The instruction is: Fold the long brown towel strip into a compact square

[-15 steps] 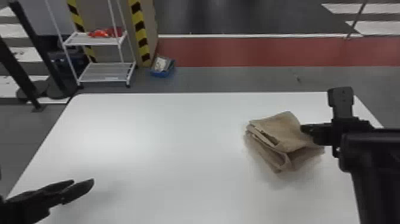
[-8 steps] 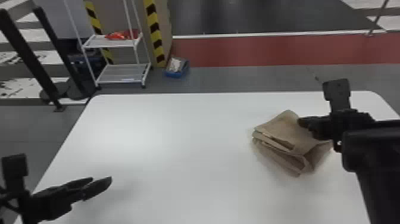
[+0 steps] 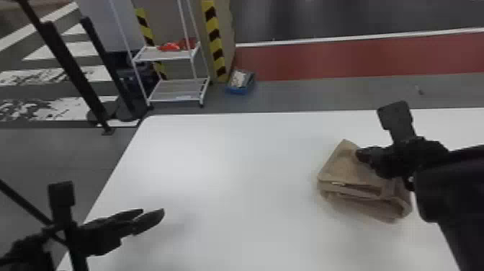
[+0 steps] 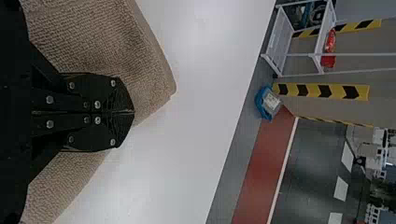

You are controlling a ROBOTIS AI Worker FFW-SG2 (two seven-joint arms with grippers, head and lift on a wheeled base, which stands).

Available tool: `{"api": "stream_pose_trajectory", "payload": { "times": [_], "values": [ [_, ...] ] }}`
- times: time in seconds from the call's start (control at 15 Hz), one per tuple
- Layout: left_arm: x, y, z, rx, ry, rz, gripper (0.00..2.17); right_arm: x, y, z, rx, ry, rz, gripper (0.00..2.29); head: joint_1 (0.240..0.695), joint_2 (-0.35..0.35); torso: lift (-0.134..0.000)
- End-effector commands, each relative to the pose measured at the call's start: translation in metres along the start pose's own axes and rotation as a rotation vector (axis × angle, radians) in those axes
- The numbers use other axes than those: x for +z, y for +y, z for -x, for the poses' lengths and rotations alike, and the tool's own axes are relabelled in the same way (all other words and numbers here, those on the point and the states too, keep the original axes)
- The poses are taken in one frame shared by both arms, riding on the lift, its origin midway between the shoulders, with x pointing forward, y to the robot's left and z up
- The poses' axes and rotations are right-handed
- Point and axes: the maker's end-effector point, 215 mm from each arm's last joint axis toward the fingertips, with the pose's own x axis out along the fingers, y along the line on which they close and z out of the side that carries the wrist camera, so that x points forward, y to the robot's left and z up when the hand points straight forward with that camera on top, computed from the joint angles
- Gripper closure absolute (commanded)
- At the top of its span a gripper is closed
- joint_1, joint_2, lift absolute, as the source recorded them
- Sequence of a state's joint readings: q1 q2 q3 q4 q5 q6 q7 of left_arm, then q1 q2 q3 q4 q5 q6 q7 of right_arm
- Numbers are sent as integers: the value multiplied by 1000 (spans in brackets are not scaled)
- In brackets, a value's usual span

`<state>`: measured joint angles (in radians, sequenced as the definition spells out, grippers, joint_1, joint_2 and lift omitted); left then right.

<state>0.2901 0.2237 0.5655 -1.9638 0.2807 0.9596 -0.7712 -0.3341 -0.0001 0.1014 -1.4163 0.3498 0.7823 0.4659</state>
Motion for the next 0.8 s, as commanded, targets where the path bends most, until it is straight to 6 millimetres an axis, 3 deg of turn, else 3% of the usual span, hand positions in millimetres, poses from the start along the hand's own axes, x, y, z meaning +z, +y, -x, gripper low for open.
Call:
{"api": "stream_pose_trajectory", "payload": {
  "times": [0.0,0.33,0.53,0.73],
  "values": [
    [0,2,-1,3,1,5,134,2,30,-7,47,-2,41,1868,695,232,-128],
    [3,4,-4,1,-6,6,134,5,83,-14,134,-8,110,1868,695,296,-128],
    [3,5,-3,3,-7,9,134,10,104,-14,180,-26,134,1868,695,332,-128],
    [5,9,-4,6,-9,8,134,54,106,0,211,-169,132,1868,695,350,-128]
  ]
}}
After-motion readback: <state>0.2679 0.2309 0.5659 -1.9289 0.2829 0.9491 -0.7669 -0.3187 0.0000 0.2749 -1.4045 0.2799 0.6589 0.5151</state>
